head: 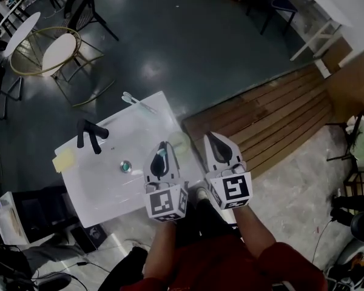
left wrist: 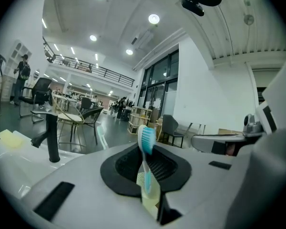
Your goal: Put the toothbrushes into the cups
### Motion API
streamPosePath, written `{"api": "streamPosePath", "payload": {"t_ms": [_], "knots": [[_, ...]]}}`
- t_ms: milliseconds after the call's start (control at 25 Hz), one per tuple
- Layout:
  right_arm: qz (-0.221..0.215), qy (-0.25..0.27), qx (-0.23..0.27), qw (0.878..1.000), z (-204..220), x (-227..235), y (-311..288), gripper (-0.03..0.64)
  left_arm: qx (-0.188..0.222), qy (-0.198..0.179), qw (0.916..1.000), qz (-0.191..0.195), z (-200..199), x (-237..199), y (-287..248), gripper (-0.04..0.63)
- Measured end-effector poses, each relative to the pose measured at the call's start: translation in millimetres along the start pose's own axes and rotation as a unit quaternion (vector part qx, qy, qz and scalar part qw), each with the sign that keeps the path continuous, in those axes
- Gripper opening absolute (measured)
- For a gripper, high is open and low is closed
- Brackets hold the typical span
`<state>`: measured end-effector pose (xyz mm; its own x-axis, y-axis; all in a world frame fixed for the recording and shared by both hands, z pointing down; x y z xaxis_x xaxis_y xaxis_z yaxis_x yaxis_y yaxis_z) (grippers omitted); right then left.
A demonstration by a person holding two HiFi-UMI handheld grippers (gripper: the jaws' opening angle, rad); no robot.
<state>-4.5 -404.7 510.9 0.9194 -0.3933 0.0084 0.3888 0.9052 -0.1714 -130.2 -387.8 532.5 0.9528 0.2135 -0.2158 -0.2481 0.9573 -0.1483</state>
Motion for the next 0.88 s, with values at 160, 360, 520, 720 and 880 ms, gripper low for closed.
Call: {"api": "streamPosePath", "payload": {"t_ms": [160,360,520,720,880], "knots": [[-0.002,0.007,-0.004,1.0,14.0,-1.2,-5.1,0.029,-0.017,0.007,0.9998,0.0,19.3,-4.5,-5.9,0.051],[-0.003,0.002,-0.019,1.0,21.6,-6.2,-9.5,0.029,-0.03,0.017,0.9994,-0.003,36.4,-11.1,-8.4,0.051],[-0.006,0.007,-0.02,1.0,24.6,-7.2,-12.6,0.029,-0.036,0.02,0.9992,-0.003,44.2,-13.2,-11.7,0.051],[-0.006,0.005,-0.017,1.0,24.5,-8.9,-15.2,0.029,-0.041,0.033,0.9986,-0.006,52.0,-18.2,-12.5,0.052],[-0.006,0.007,-0.016,1.0,23.9,-9.6,-16.9,0.03,-0.043,0.035,0.9984,-0.006,54.5,-20.4,-14.4,0.052]]}}
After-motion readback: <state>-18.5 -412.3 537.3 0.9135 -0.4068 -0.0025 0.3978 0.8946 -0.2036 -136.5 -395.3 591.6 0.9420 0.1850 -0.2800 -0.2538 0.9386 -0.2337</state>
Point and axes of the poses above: the fingertips, and each gripper's own axes: y backward along the fingers, x to its right, z out of its underside, the point moved 2 cm from there along y, backward along the fingers, and after that the axes turned 3 degrees about z, right-handed, at the moved point
